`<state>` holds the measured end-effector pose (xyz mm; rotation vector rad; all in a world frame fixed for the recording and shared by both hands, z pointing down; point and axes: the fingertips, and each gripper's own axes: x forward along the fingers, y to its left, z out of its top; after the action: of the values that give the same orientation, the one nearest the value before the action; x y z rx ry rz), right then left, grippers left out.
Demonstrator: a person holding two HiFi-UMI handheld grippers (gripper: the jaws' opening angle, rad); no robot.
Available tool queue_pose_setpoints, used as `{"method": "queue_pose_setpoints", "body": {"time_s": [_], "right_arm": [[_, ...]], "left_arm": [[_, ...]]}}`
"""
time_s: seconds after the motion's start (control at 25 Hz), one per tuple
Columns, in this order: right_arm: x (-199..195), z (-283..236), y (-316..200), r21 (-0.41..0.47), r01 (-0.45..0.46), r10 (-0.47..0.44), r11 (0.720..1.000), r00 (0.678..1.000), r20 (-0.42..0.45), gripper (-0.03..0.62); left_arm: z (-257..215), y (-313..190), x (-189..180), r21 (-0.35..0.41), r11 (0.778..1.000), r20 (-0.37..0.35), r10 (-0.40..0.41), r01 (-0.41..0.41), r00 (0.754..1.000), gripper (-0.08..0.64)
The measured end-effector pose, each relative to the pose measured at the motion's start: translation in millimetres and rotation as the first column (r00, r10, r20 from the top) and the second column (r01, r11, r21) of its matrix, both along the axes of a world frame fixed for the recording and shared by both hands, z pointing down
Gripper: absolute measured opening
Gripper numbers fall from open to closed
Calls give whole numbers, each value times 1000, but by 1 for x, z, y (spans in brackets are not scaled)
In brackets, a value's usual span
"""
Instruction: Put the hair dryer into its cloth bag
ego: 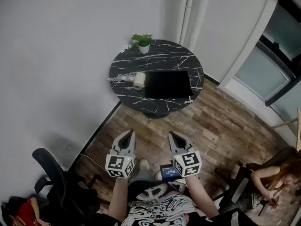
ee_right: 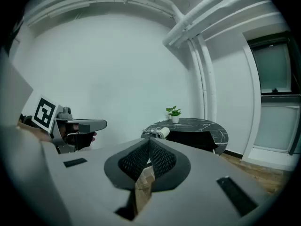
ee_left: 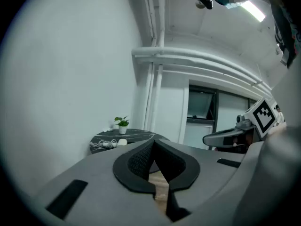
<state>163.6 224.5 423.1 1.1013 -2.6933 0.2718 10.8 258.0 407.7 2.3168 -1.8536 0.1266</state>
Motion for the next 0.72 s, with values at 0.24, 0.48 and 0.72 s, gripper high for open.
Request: {"method": "queue_pose_setpoints", "body": {"time_s": [0.24, 0.48, 0.72], "right_arm": [[2, -1, 7, 3, -8, 8, 1000, 1000, -9, 18], [3, -2, 1, 8, -30, 30, 1000, 1000, -7, 18], [-6, -15, -19, 46, -48, 47, 998, 998, 32, 20]], "left_arm": [[3, 9, -2, -16, 1000, 14, -3, 3, 1000, 14], [1, 2, -3, -5, 1000, 28, 7, -7, 1000, 14], [-2, -19, -15, 6, 1000, 41, 7, -7, 999, 14]]}}
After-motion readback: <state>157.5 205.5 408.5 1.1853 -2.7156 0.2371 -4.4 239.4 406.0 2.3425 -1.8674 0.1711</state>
